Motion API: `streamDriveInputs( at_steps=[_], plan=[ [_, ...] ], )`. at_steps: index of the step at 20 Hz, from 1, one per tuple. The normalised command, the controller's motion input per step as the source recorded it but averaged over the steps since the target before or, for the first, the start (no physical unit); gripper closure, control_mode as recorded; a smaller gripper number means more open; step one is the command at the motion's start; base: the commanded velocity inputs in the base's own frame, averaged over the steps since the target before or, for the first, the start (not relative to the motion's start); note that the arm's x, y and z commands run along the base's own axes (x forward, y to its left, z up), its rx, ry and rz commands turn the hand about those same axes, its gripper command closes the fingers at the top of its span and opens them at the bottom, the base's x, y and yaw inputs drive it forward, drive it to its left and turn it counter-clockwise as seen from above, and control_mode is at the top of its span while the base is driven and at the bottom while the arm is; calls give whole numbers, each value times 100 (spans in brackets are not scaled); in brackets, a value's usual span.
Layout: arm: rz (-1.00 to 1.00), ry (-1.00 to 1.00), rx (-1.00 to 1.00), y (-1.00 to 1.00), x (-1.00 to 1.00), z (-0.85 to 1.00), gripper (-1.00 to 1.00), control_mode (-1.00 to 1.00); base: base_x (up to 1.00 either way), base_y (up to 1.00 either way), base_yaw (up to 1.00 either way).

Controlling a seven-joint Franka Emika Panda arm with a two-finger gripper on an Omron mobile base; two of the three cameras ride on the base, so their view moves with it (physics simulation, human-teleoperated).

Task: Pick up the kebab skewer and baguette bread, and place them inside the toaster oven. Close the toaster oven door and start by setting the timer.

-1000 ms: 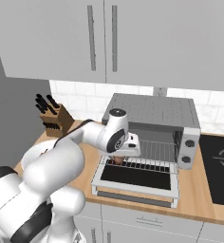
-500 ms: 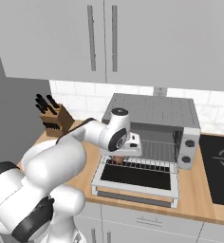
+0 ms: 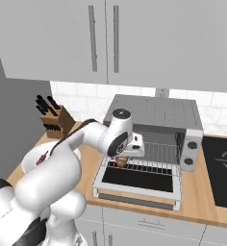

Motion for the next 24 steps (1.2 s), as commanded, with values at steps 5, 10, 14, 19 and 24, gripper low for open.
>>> streamDriveInputs(
  at_steps=[5, 10, 14, 19, 24],
  plan=[
    [-1, -9, 0, 3, -40, 26, -100, -100, 0, 0, 0],
    [-3, -1, 1, 72, -98, 25, -100, -100, 0, 0, 0],
    [-10, 0, 0, 96, -61, 22, -100, -100, 0, 0, 0],
    [-5, 0, 0, 100, -32, 9, -100, -100, 0, 0, 0],
    [0, 0, 2, 100, -8, 0, -100, -100, 0, 0, 0]
  ],
)
